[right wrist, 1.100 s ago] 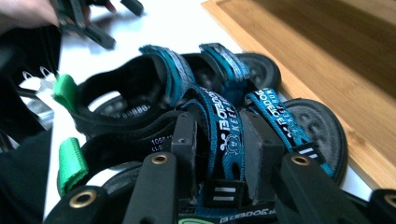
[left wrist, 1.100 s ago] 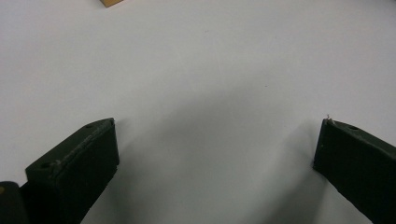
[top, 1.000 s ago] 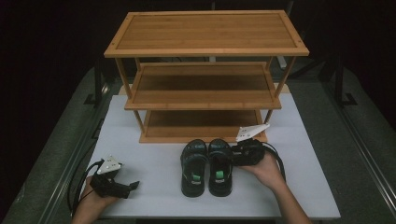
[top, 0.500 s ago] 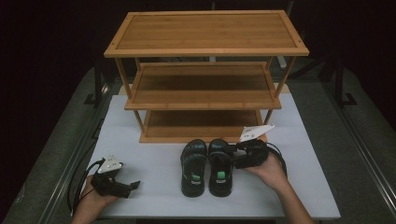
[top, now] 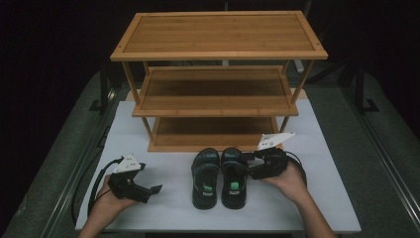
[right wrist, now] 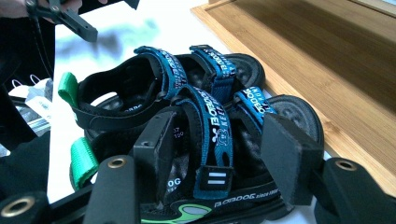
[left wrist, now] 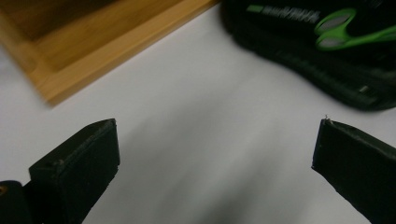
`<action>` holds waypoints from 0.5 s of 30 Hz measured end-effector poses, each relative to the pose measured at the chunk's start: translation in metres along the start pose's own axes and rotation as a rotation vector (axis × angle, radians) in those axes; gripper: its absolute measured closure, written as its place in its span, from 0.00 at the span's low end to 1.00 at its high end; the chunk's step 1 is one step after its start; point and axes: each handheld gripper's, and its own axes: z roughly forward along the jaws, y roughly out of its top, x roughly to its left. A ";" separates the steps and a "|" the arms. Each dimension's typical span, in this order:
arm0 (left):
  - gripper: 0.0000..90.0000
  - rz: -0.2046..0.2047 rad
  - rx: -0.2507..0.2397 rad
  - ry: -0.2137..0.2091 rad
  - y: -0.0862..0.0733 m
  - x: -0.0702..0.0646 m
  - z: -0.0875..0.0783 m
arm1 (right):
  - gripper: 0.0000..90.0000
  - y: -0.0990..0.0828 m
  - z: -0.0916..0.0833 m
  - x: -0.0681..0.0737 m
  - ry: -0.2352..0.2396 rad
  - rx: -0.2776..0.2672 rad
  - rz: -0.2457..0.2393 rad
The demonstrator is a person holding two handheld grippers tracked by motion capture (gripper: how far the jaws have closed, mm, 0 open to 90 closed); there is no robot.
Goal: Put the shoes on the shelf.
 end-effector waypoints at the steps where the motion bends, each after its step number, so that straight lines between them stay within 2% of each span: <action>1: 0.10 0.011 -0.012 -0.014 0.005 -0.001 0.001 | 0.49 0.000 0.000 0.000 -0.002 0.003 -0.002; 3: 0.10 0.030 -0.022 -0.040 0.018 -0.004 0.005 | 0.49 -0.001 -0.001 0.001 -0.005 0.004 0.000; 5: 0.17 0.060 -0.021 -0.069 0.030 -0.007 0.008 | 0.49 -0.002 -0.003 0.000 -0.008 0.001 0.003; 6: 0.17 0.073 -0.027 -0.095 0.039 -0.010 0.014 | 0.50 -0.003 -0.003 0.000 -0.008 -0.001 0.005; 7: 0.18 0.073 -0.027 -0.095 0.039 -0.010 0.014 | 0.50 -0.004 -0.004 0.000 -0.008 -0.002 0.007; 8: 0.21 0.093 -0.033 -0.125 0.049 -0.014 0.020 | 0.50 -0.004 -0.005 0.000 -0.007 -0.004 0.010; 9: 0.22 0.093 -0.033 -0.125 0.049 -0.014 0.020 | 0.50 -0.004 -0.005 0.000 -0.007 -0.004 0.010; 13: 0.27 0.130 -0.036 -0.191 0.068 -0.023 0.039 | 0.54 -0.006 -0.005 -0.001 0.000 -0.001 0.016; 15: 0.31 0.140 -0.033 -0.199 0.071 -0.025 0.043 | 0.54 -0.007 -0.005 -0.002 0.004 -0.002 0.019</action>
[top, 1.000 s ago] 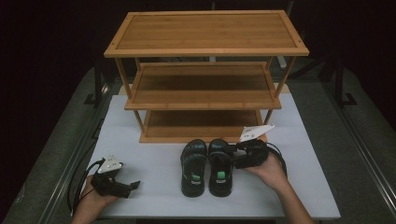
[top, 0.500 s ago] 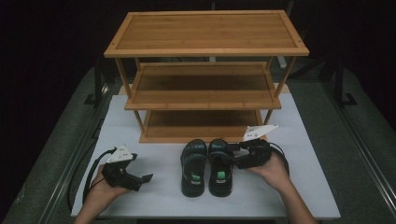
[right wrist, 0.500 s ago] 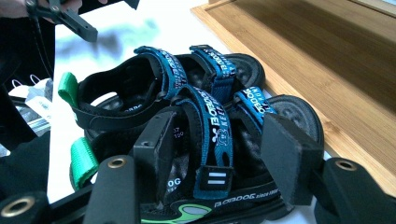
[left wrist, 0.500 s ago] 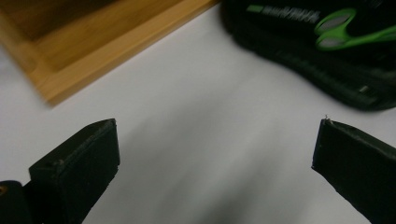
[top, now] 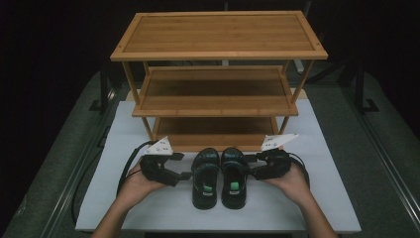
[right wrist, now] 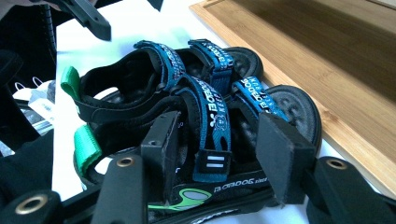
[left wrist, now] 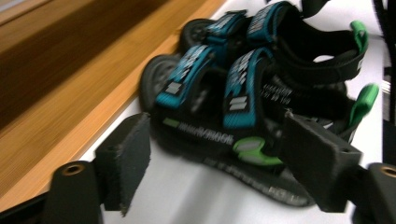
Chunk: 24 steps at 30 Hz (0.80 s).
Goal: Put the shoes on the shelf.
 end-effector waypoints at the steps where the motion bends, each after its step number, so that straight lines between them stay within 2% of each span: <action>1: 0.33 0.006 0.002 -0.012 0.002 0.000 0.004 | 0.55 0.000 0.001 0.000 0.002 0.002 0.002; 2: 0.36 0.016 0.004 -0.036 0.006 -0.001 0.011 | 0.55 0.000 0.002 0.000 0.004 0.004 0.003; 10: 0.53 0.030 0.028 -0.099 0.012 -0.001 0.033 | 0.60 -0.002 0.012 0.000 0.024 0.030 0.010; 16: 0.62 0.030 0.066 -0.109 0.010 -0.001 0.041 | 0.65 -0.004 0.020 0.001 0.025 0.054 0.010; 24: 0.69 0.031 0.073 -0.114 0.011 -0.003 0.045 | 0.72 -0.005 0.020 0.001 0.021 0.055 0.017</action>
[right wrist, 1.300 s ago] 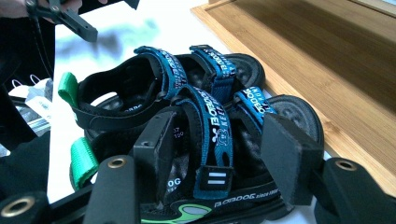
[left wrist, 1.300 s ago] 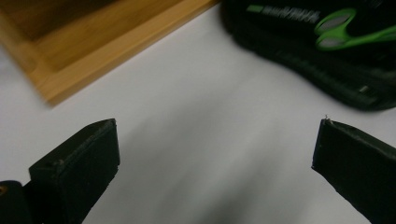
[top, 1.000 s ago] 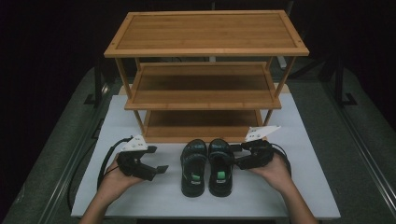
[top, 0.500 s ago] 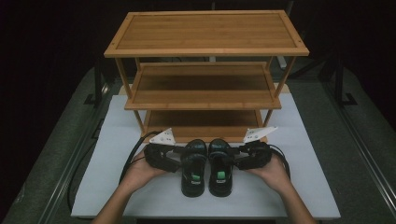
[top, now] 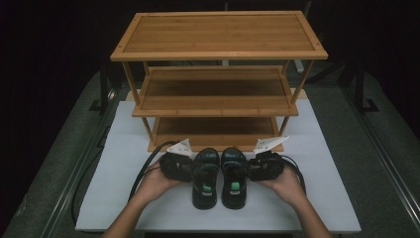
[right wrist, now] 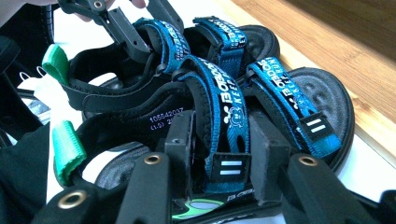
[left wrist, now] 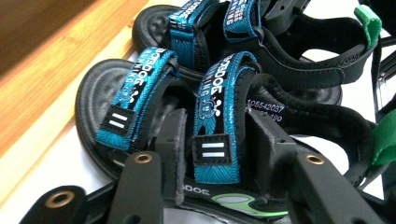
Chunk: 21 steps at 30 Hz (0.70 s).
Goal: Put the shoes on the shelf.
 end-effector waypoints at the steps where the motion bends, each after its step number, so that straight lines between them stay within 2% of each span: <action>1: 0.73 0.001 0.001 0.003 0.001 -0.001 0.001 | 0.74 0.000 0.000 0.000 -0.001 0.001 0.001; 4: 0.76 0.015 0.000 0.040 0.004 -0.006 0.001 | 0.75 0.000 0.000 0.000 -0.002 -0.001 0.006; 5: 0.77 0.015 0.000 0.040 0.004 -0.006 0.001 | 0.75 0.000 0.000 0.000 -0.002 -0.006 0.010; 8: 0.78 0.022 -0.020 0.081 0.005 -0.009 -0.003 | 0.76 0.001 -0.001 0.000 -0.011 -0.019 0.017; 10: 0.78 0.017 -0.034 0.084 0.006 -0.008 -0.004 | 0.76 0.003 -0.001 0.001 -0.021 -0.027 0.019; 16: 0.78 0.006 -0.070 0.113 0.011 -0.004 -0.010 | 0.76 0.015 -0.002 -0.001 -0.047 -0.044 0.003; 21: 0.78 0.001 -0.099 0.146 0.019 0.006 -0.015 | 0.76 0.021 -0.001 -0.006 -0.079 -0.074 0.007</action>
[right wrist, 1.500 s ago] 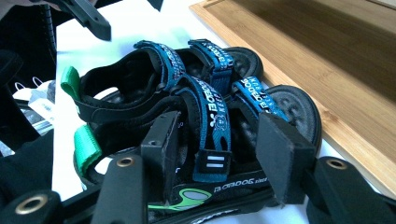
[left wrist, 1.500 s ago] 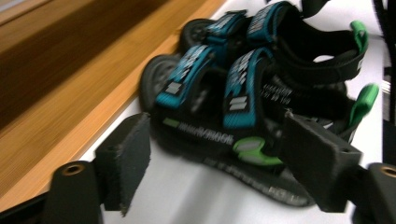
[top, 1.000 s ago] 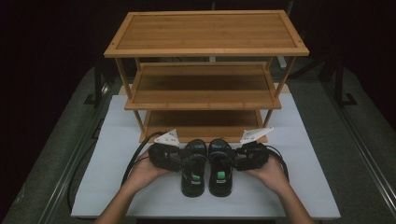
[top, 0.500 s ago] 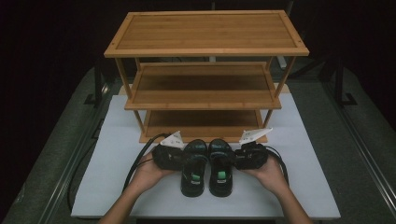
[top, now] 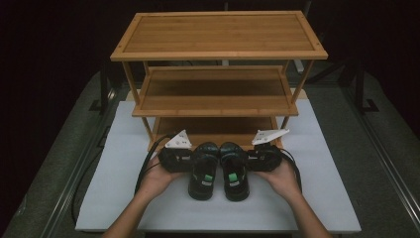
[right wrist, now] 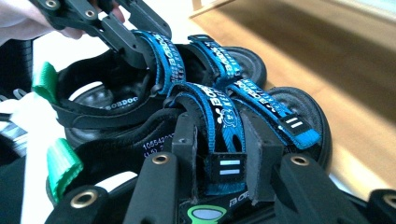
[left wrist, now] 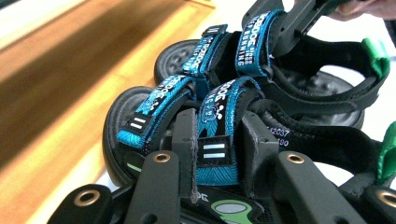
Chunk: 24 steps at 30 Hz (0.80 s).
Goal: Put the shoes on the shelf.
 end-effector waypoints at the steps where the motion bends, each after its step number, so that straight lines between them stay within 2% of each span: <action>1: 0.78 0.001 -0.005 0.008 0.002 0.003 0.000 | 0.76 0.005 0.002 -0.004 -0.023 -0.016 -0.006; 2: 0.78 0.004 -0.013 0.025 0.005 0.008 0.000 | 0.76 0.008 0.004 -0.006 -0.033 -0.023 -0.007; 6: 0.78 0.010 -0.026 0.047 0.008 0.017 0.003 | 0.76 0.016 0.009 -0.014 -0.056 -0.047 -0.007; 8: 0.78 0.008 -0.039 0.068 0.008 0.025 0.009 | 0.76 0.022 0.016 -0.019 -0.084 -0.063 -0.015; 9: 0.78 0.008 -0.039 0.068 0.008 0.025 0.009 | 0.76 0.024 0.019 -0.021 -0.093 -0.067 -0.021; 13: 0.78 0.021 -0.062 0.116 0.005 0.034 0.016 | 0.76 0.026 0.027 -0.027 -0.128 -0.081 -0.033; 18: 0.78 0.034 -0.061 0.143 0.003 0.036 0.021 | 0.76 0.022 0.034 -0.031 -0.137 -0.090 -0.028; 21: 0.78 0.027 -0.071 0.140 0.000 0.038 0.023 | 0.76 0.021 0.036 -0.033 -0.127 -0.102 -0.026; 24: 0.78 0.017 -0.074 0.121 -0.004 0.038 0.024 | 0.76 0.020 0.036 -0.033 -0.117 -0.092 -0.028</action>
